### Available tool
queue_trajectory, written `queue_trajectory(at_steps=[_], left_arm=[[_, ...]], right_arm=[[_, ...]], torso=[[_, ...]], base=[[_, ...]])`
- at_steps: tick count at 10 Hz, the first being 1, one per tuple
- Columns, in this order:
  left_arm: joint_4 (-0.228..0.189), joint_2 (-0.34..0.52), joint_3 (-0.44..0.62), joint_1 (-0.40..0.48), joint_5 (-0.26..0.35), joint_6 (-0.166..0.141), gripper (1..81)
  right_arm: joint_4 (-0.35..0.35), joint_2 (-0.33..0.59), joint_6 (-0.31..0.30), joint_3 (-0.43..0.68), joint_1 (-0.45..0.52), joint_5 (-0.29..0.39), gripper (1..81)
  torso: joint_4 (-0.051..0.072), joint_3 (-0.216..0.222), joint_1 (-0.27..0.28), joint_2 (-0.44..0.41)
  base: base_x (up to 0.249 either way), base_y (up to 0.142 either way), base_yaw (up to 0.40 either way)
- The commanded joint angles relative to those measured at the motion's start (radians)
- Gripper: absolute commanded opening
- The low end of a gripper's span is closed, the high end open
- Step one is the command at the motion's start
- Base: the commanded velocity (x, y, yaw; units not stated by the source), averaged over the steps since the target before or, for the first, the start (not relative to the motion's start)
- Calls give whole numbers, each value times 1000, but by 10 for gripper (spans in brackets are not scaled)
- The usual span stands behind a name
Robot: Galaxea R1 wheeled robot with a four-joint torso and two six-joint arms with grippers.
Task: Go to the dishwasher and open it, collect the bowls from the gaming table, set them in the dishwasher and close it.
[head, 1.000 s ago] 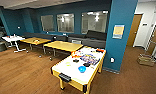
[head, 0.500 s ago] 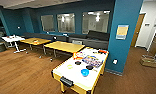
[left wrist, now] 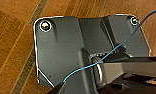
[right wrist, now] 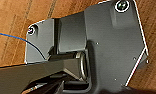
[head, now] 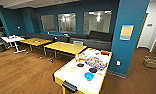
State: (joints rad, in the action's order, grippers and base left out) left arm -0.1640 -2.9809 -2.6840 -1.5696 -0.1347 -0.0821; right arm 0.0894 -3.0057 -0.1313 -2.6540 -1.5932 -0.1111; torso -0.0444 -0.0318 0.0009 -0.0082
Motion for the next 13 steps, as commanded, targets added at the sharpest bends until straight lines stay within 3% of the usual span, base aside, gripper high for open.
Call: queue_trajectory(at_steps=[1, 13], left_arm=[[0, 6, 3, 38, 44, 1, 811], [1, 5, 1, 33, 43, -1, 811]], right_arm=[[4, -3, 2, 0, 37, 48, 811], [6, -8, 2, 0, 35, 48, 811]], torso=[[0, 0, 0, 0], [0, 0, 0, 0]], base=[[174, 124, 0], [169, 126, 0]])
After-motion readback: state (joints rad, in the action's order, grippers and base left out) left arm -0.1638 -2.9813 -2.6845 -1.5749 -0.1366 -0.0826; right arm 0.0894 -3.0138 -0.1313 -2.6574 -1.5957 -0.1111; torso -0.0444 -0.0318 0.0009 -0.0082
